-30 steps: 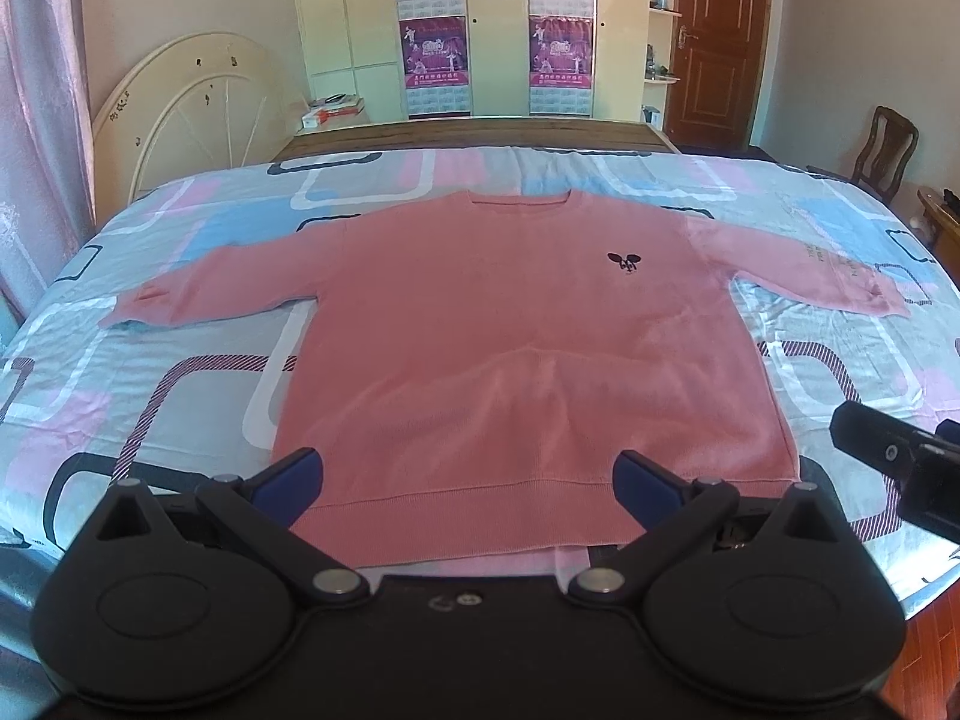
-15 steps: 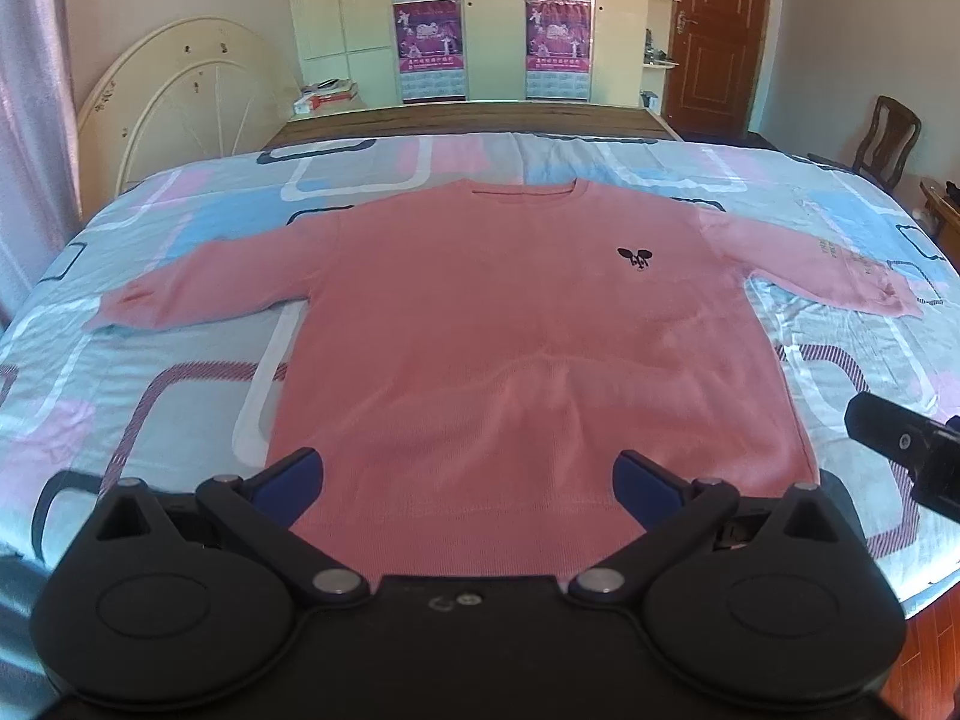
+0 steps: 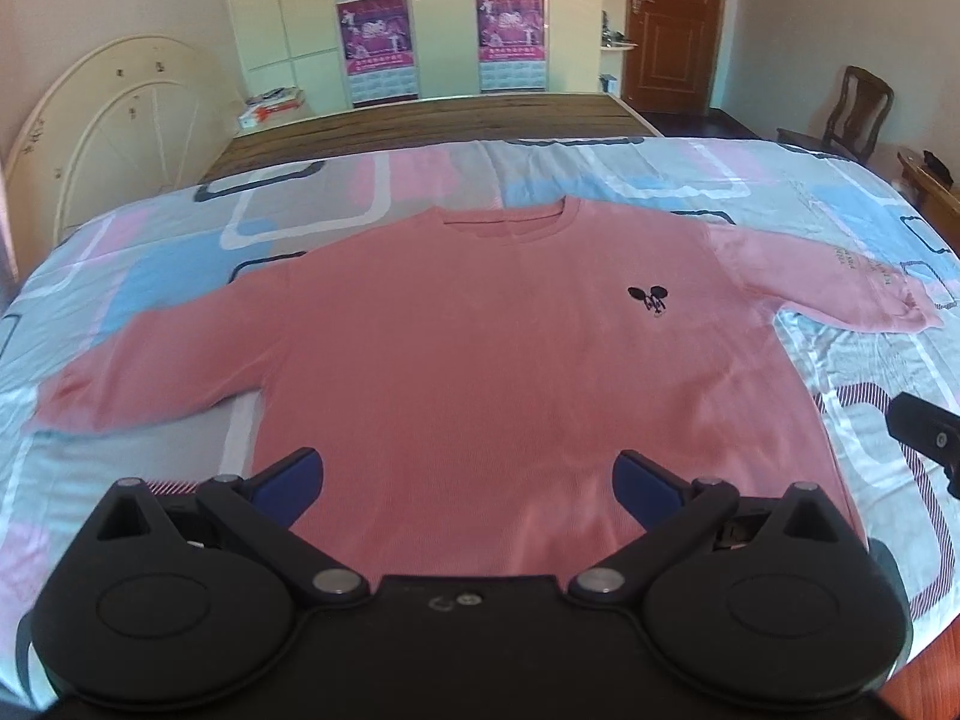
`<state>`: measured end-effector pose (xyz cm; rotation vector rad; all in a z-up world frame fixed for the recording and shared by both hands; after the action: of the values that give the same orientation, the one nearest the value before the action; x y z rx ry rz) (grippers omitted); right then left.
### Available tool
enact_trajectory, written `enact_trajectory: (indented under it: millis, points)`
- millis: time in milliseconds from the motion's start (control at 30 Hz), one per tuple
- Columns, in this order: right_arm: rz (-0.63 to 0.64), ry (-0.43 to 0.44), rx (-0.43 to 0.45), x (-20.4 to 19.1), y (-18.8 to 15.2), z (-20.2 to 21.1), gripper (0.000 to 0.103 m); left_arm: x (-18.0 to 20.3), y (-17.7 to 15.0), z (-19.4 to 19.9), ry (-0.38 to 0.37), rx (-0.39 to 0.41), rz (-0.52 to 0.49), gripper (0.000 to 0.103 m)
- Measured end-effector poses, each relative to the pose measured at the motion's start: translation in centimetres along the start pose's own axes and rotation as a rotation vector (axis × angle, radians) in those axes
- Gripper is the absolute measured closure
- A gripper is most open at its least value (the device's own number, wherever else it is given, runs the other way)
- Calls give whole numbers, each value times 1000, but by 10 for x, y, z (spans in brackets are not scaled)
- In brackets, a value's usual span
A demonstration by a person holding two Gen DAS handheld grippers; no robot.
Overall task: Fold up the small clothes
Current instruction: 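Move both grippers over the pink sweater toward its sleeve cuff, then grasp the sweater sleeve cuff with the right gripper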
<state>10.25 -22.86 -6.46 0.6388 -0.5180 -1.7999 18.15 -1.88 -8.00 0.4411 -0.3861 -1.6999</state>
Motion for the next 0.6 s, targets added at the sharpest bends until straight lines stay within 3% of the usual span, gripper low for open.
enact_trajectory:
  millis: [200, 400, 600]
  points:
    - [-31, -54, -5, 24, 23, -31, 0, 9, 30, -34, -51, -19, 6, 0]
    - [-33, -86, -42, 68, 53, -78, 0, 23, 58, -73, -94, -44, 94, 1]
    - [-59, -112, -37, 125, 88, -119, 0, 54, 90, -111, -32, -38, 85, 1]
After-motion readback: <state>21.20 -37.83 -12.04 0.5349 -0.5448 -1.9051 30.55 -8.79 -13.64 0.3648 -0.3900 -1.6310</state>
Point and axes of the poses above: each gripper's, at about its wrist camera, not at the fingertips, and z roughly against the way its jaws point, x to its right, y to its top, the point moved 4 cm from there along -z, roughly the way its jaws point, and after that the axes turned 10 degrees about -x, right-handed, at the moved point
